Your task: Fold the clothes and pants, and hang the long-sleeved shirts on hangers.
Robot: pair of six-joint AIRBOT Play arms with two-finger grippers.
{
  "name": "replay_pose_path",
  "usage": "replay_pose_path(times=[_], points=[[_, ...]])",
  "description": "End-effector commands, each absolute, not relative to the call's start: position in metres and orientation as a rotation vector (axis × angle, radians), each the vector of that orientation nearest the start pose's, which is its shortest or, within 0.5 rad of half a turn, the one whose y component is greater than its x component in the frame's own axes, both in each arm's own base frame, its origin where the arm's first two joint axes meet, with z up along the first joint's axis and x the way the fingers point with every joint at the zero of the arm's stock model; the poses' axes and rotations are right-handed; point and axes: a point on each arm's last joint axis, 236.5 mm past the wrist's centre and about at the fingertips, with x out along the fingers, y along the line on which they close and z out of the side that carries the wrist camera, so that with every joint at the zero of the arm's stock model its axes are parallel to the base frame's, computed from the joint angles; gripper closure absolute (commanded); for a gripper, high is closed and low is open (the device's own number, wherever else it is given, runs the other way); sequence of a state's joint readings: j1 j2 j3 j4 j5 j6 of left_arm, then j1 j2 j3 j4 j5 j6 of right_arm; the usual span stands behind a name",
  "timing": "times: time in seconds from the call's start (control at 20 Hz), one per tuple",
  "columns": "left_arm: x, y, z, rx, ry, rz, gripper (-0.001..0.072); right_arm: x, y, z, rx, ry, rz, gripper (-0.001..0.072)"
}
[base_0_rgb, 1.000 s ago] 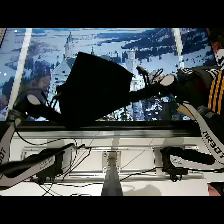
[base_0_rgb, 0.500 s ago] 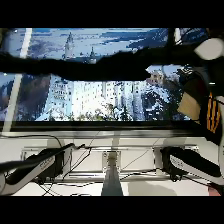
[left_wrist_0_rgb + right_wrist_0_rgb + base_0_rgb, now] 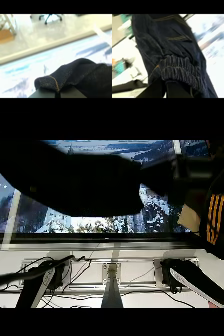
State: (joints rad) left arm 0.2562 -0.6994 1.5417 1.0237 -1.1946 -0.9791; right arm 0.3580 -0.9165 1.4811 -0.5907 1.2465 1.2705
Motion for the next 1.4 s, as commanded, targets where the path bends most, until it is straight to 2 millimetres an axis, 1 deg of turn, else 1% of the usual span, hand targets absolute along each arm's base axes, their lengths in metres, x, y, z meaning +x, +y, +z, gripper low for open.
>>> replay_pose_path(times=[0.0,0.05,0.1,0.15,0.2,0.25,0.3,0.35,0.4,0.5,0.55,0.6,0.65,0.7,0.75,0.8,0.9,0.95,1.0,1.05,1.1,1.15,1.25,1.35], points=[[0.299,-0.047,0.329,0.202,0.428,-0.373,0.069,0.213,0.306,0.313,0.353,0.707,1.169,0.0684],[0.317,-0.046,0.297,0.146,0.499,-0.397,0.069,0.231,0.312,0.298,0.414,0.71,1.107,0.0684],[0.335,-0.043,0.266,0.091,0.558,-0.408,0.0691,0.254,0.312,0.281,0.458,0.693,1.029,0.0684],[0.355,-0.041,0.232,0.045,0.614,-0.408,0.0691,0.278,0.308,0.26,0.491,0.683,0.942,0.0684],[0.374,-0.04,0.201,0.008,0.656,-0.402,0.0691,0.305,0.297,0.236,0.513,0.675,0.838,0.0684],[0.391,-0.044,0.171,-0.019,0.692,-0.402,0.0691,0.331,0.282,0.208,0.527,0.678,0.729,0.0684],[0.405,-0.051,0.148,-0.033,0.721,-0.411,0.0691,0.354,0.265,0.179,0.544,0.695,0.633,0.0684],[0.414,-0.067,0.125,-0.041,0.76,-0.444,0.0691,0.371,0.249,0.153,0.568,0.727,0.557,0.0684],[0.419,-0.085,0.108,-0.038,0.796,-0.482,0.0691,0.385,0.232,0.128,0.578,0.768,0.493,0.0684],[0.415,-0.128,0.074,-0.015,0.878,-0.58,0.0691,0.404,0.2,0.088,0.59,0.846,0.392,0.0683],[0.409,-0.148,0.059,-0.005,0.922,-0.622,0.0691,0.408,0.184,0.071,0.586,0.89,0.352,0.0684],[0.402,-0.162,0.046,0.005,0.971,-0.645,0.0691,0.405,0.168,0.053,0.565,0.952,0.316,0.0684],[0.391,-0.172,0.033,0.02,1.034,-0.661,0.0691,0.398,0.15,0.035,0.519,1.022,0.289,0.0684],[0.376,-0.178,0.021,0.035,1.106,-0.677,0.0691,0.387,0.136,0.023,0.467,1.087,0.282,0.0684],[0.354,-0.183,0.01,0.046,1.205,-0.702,0.069,0.368,0.119,0.01,0.401,1.183,0.285,0.0683],[0.326,-0.188,0.001,0.032,1.323,-0.734,0.069,0.349,0.107,0.001,0.347,1.264,0.294,0.0683],[0.277,-0.193,-0.015,0.033,1.522,-0.787,0.0689,0.302,0.09,-0.011,0.244,1.457,0.36,0.0684],[0.261,-0.197,-0.025,0.047,1.574,-0.808,0.0689,0.283,0.084,-0.013,0.214,1.531,0.387,0.0683],[0.251,-0.202,-0.036,0.059,1.601,-0.82,0.0674,0.273,0.08,-0.013,0.183,1.571,0.405,0.0678],[0.243,-0.209,-0.047,0.069,1.619,-0.831,0.0459,0.274,0.076,-0.015,0.147,1.562,0.412,0.0516],[0.239,-0.217,-0.058,0.076,1.625,-0.837,0.0,0.28,0.074,-0.016,0.127,1.536,0.407,0.0219],[0.24,-0.224,-0.066,0.079,1.623,-0.833,0.0005,0.291,0.072,-0.017,0.122,1.491,0.388,0.0025],[0.243,-0.235,-0.079,0.086,1.612,-0.832,0.0007,0.32,0.065,-0.016,0.135,1.386,0.317,0.0014],[0.242,-0.239,-0.081,0.074,1.614,-0.838,0.0009,0.348,0.056,-0.013,0.19,1.285,0.207,0.0014]])
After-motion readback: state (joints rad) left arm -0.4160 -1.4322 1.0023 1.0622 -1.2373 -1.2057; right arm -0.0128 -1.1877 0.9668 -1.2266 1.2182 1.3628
